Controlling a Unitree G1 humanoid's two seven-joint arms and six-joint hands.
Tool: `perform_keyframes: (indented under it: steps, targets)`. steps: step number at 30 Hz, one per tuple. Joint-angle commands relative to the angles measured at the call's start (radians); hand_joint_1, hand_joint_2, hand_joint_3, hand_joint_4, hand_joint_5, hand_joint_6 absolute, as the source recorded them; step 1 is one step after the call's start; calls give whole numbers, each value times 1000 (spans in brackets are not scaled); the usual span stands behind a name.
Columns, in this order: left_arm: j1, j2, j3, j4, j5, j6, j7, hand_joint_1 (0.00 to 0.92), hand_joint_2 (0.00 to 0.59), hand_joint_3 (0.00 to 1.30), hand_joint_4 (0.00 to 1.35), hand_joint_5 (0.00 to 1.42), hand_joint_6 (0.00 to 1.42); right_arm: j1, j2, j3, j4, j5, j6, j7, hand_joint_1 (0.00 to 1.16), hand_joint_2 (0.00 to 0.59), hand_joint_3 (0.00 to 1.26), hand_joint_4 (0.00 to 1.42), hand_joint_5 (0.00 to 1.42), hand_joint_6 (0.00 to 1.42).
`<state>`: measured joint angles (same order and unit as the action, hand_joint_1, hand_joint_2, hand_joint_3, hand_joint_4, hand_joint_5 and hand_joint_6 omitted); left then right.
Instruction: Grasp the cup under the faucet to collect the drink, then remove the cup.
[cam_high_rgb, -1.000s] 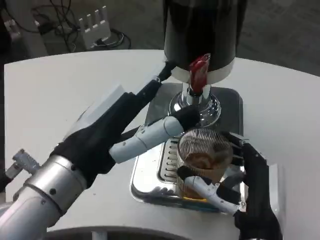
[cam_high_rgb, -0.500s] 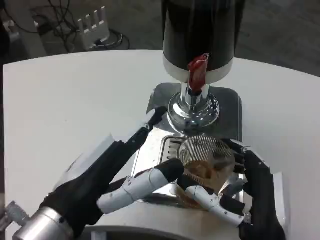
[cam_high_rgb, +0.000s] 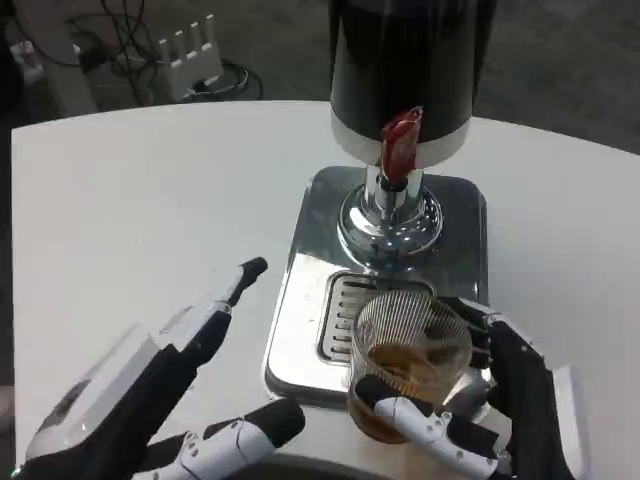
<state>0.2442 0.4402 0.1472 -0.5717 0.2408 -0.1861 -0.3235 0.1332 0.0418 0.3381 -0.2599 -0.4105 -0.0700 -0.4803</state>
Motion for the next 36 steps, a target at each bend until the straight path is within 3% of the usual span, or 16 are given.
perform_keyframes:
  steps: [1,14,24,29,36]
  targets:
    - [16,25,11,14,45,-51,15,0,97,0,0,0,0,7,4,-8,-51,-23,-82,5,894,136,823,932,1075,1006]
    - [99,70,24,-6,212,-99,20,0,91,0,0,0,0,38,-43,-12,-155,-130,-128,60,894,136,823,932,1080,1021]
    - [226,39,-2,-60,505,-170,124,0,81,0,0,0,0,125,-53,-39,-281,-120,-104,168,894,135,823,932,1080,1022]
    - [246,38,8,-62,542,-186,152,0,80,0,0,0,0,144,-45,-42,-292,-118,-107,186,894,132,823,932,1080,1023]
    - [233,48,51,-85,510,-189,141,0,71,0,0,0,0,150,-46,-57,-302,-121,-107,212,894,130,823,932,1080,1024]
